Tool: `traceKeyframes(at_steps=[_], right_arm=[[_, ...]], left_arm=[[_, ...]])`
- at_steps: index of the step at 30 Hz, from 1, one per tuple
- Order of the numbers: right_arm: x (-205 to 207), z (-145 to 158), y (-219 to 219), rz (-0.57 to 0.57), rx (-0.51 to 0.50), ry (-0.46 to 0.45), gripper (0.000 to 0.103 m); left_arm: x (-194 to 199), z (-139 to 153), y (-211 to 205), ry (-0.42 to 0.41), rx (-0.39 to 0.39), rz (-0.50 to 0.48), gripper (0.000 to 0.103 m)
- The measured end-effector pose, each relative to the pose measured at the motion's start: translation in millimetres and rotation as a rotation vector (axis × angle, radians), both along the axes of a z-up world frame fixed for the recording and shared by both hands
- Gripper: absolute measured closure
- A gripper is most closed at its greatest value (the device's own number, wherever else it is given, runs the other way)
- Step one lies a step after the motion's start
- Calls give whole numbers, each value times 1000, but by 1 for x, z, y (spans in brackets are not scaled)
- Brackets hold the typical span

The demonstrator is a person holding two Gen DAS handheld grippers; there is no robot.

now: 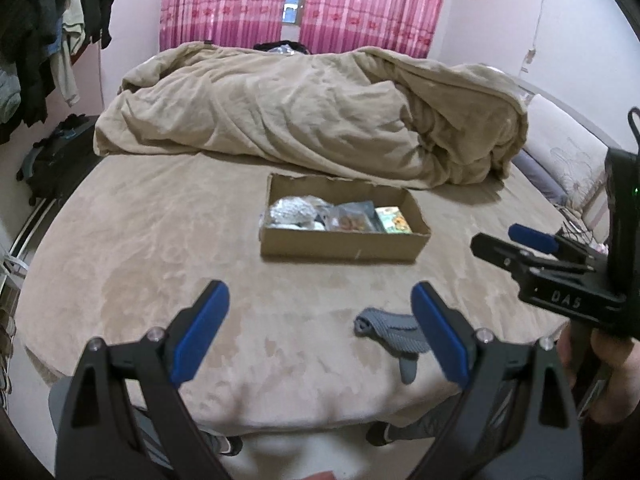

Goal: Organize objects
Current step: 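Grasp the grey dotted gloves on the bed with the right gripper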

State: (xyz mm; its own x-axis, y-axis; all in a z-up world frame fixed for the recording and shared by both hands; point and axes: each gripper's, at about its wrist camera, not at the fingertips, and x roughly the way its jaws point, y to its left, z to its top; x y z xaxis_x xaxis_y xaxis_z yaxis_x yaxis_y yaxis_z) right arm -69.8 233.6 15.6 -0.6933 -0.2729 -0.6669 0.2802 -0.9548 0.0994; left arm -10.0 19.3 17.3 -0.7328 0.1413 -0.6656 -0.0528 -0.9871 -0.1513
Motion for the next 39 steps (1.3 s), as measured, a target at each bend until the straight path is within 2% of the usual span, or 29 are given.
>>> traceKeyframes(at_steps=[6,18,24,30,36,38,39], right_arm=[[20,5,-1,7,-7,0,19],[33,-32,-1,-4,7,-100,19],[24,-62,-1,-2,22,-153,19],[6,-112,-3,3,36,-233,19],[-9,-155,-9,10,56,-301,19],[-13,-163,-10,13,43,-310,21],[-14,-166,-11,10,43,-309,27]], left_arm=[[4,-11,0,-31,1,-4,10],[9,-38,-4,-103,-34,3,10],[-5,-73,-6,-179,-38,16,10],[-18,-115,-4,-275,-42,7,10],[-30,-141,0,-304,-52,4,10],[-36,-149,1,-306,-62,4,10],[-39,-153,2,-307,-65,4,10]])
